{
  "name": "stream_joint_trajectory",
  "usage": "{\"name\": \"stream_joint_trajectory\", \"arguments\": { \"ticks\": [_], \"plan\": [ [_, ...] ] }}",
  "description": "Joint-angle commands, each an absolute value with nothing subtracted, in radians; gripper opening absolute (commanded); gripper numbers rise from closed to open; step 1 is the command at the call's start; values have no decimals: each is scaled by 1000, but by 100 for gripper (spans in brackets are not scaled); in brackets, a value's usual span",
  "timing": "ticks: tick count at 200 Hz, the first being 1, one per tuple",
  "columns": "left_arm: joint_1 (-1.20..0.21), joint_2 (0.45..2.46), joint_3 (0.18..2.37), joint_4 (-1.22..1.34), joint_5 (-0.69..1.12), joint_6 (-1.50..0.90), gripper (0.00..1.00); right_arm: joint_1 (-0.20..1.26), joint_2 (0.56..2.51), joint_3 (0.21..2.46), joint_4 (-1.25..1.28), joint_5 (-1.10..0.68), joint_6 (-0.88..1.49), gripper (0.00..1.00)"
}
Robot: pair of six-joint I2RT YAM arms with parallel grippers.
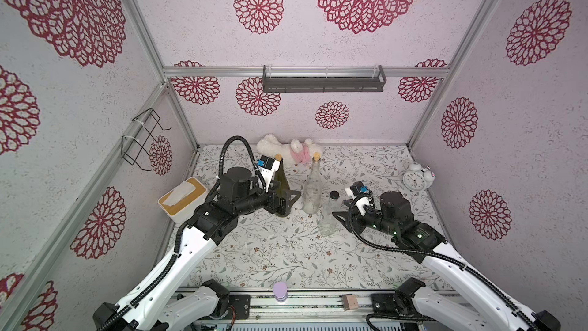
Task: Remove the label from the bottle
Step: Move the bottle to the center of the board, then adjust the bottle at the center of the board.
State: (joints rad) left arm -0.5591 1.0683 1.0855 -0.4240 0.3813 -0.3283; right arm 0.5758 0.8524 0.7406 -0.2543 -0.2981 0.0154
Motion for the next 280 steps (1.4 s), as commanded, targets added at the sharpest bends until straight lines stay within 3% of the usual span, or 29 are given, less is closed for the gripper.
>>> {"name": "stream_joint_trajectory", "arguments": {
  "ticks": [1,22,110,128,160,166,174,280],
  "plan": [
    [-599,1099,1129,-404,416,-295,97,519,796,720,-316,-343,58,67],
    [-637,1137,1155,-397,421,-279,97,433,763,701,-315,-396,94,67],
    [-754,1320,1233,-311,416,-232,97,250,891,783,-291,-244,255,72],
    [-768,1358,1253,-310,416,-220,99,230,908,793,-295,-226,275,82],
    [-788,1409,1267,-297,407,-212,100,206,922,802,-317,-199,278,89],
    [-790,1418,1268,-292,404,-210,99,198,923,801,-319,-206,278,97],
    [-792,1432,1275,-289,398,-210,99,188,927,802,-324,-221,275,99],
    [-842,1558,1364,-369,266,-141,93,134,948,788,-325,-276,239,95]
  ]
}}
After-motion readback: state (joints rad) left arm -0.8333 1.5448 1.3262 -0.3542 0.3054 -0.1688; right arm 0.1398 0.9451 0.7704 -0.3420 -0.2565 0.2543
